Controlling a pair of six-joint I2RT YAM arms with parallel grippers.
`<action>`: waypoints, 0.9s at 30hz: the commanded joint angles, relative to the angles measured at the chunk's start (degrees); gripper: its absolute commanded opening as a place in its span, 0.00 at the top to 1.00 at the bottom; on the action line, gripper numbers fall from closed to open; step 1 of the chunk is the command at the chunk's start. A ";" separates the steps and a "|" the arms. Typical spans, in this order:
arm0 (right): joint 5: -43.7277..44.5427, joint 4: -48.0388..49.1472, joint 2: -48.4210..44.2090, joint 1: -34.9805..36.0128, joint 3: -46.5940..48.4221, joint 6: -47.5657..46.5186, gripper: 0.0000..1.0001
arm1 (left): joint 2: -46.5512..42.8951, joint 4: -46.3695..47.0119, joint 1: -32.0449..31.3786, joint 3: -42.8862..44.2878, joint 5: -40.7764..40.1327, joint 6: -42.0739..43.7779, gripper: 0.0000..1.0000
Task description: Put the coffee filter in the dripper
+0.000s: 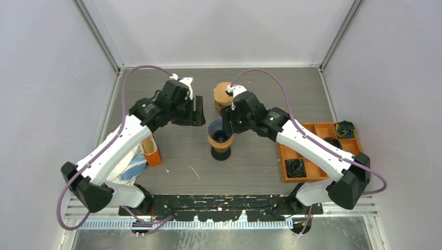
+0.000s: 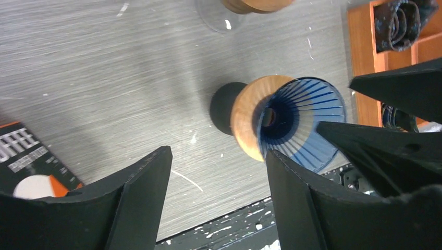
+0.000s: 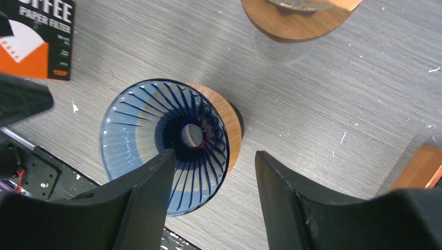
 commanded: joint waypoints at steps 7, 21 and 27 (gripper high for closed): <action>4.85 9.11 -11.62 -0.20 -5.47 -2.99 0.23 | -12.62 -3.66 8.85 -6.56 -8.04 1.07 0.30; 14.05 19.34 -22.96 -0.21 -18.45 -6.30 0.00 | -16.25 -7.74 17.09 -13.25 -19.47 1.73 0.31; 16.90 21.08 -24.98 -0.20 -21.43 -7.88 0.00 | -14.79 -8.76 20.38 -14.49 -21.72 2.72 0.38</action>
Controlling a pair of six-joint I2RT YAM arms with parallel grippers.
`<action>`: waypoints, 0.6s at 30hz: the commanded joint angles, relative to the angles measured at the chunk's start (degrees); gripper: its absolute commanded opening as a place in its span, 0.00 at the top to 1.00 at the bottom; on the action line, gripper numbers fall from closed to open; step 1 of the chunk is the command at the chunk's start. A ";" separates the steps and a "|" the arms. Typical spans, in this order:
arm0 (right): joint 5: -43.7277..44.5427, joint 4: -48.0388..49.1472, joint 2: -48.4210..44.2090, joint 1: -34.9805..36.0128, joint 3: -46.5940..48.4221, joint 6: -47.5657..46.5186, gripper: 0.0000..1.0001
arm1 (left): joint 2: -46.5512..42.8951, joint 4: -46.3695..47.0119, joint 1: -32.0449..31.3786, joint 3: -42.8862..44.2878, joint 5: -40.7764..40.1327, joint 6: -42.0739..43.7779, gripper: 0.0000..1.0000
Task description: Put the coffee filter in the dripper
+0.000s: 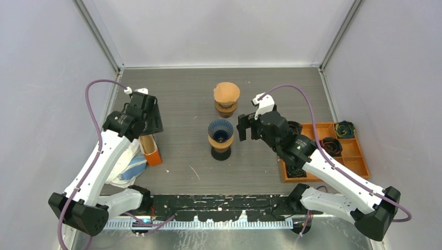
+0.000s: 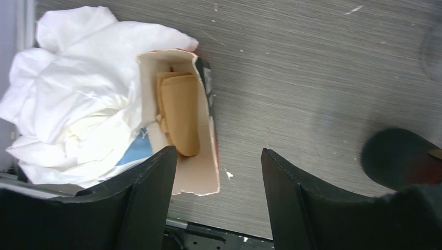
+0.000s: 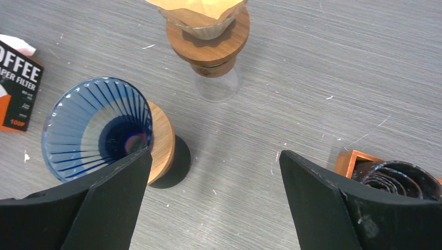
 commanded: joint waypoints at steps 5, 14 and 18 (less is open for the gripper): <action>4.46 5.36 -1.84 -0.20 -1.82 -2.03 0.00 | 2.25 0.37 3.85 -1.21 -4.69 2.04 0.55; 6.71 5.92 -3.15 -0.20 -2.60 -2.02 0.00 | 6.60 1.87 7.66 -2.99 -4.51 3.08 0.72; 7.31 6.24 -3.79 -0.21 -2.94 -2.05 0.00 | 8.73 2.45 8.64 -3.49 -4.29 3.49 0.74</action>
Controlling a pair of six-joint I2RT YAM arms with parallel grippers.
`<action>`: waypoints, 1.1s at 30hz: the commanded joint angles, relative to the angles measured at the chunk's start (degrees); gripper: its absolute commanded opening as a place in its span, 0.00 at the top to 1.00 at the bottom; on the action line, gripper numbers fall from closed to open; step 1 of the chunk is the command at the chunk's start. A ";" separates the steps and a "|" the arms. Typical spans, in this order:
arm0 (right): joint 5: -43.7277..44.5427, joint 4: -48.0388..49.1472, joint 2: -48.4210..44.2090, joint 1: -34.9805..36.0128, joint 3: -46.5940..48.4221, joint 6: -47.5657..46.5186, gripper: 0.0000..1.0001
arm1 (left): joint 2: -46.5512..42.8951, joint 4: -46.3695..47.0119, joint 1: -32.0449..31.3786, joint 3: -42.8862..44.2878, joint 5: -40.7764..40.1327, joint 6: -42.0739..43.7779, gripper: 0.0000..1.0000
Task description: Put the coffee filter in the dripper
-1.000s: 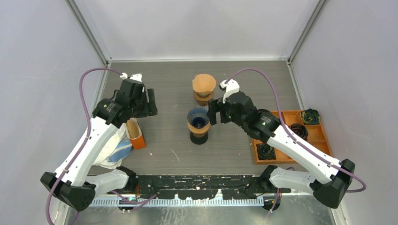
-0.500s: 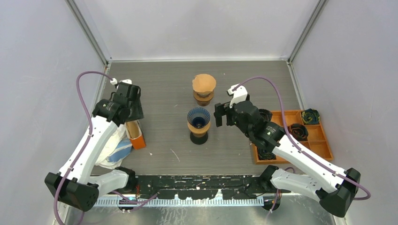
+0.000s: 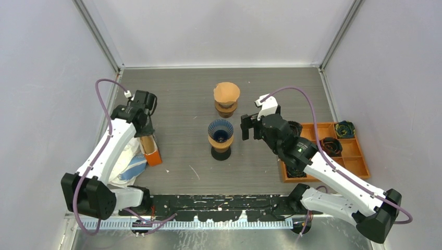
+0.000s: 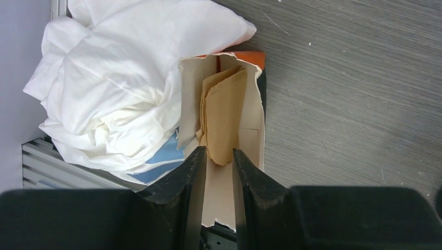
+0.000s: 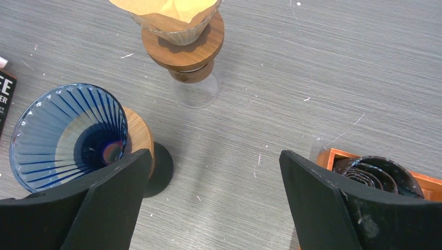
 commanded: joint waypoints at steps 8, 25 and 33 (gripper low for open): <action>3.01 3.84 -2.19 -0.16 -0.07 -0.48 0.00 | 4.91 3.56 2.40 -0.60 -1.06 1.86 0.75; 2.47 3.84 -1.42 -0.21 -0.01 -0.56 0.00 | 8.39 4.09 3.68 -0.64 -0.90 2.57 0.76; 2.13 3.75 -1.42 -0.21 0.06 -0.65 0.00 | 6.93 3.94 3.70 -0.42 -1.40 2.40 0.74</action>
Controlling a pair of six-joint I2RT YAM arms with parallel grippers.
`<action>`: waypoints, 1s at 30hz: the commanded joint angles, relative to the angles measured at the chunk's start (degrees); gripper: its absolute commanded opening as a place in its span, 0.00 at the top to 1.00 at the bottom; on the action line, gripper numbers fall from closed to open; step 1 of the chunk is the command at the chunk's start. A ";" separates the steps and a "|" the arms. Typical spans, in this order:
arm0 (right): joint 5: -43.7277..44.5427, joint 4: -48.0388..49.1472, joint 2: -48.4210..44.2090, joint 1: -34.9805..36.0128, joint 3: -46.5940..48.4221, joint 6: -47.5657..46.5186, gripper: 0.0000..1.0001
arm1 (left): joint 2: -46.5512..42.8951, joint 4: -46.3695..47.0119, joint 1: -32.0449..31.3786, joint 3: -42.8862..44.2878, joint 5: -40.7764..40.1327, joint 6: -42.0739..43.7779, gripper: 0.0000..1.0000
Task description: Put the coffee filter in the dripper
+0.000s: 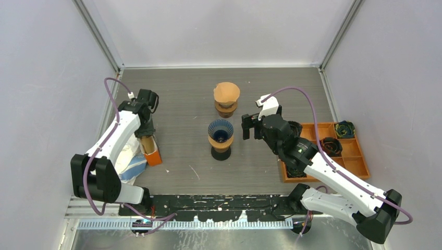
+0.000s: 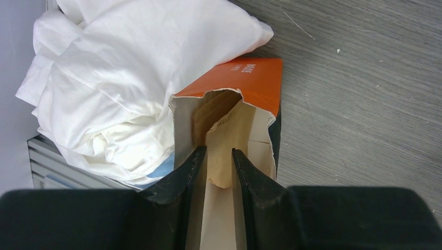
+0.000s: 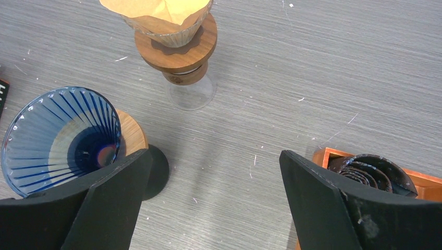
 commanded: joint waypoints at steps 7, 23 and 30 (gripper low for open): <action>0.22 3.27 -0.50 -0.19 0.65 -0.58 0.00 | -2.60 1.45 0.39 0.75 -1.46 0.50 0.72; 0.04 3.27 -0.09 -0.21 0.53 -0.59 0.00 | -0.05 2.06 0.38 -0.03 1.10 0.41 0.72; 0.04 3.27 0.20 -0.25 0.58 -0.59 0.00 | -0.02 2.75 0.38 -0.28 2.63 0.43 0.73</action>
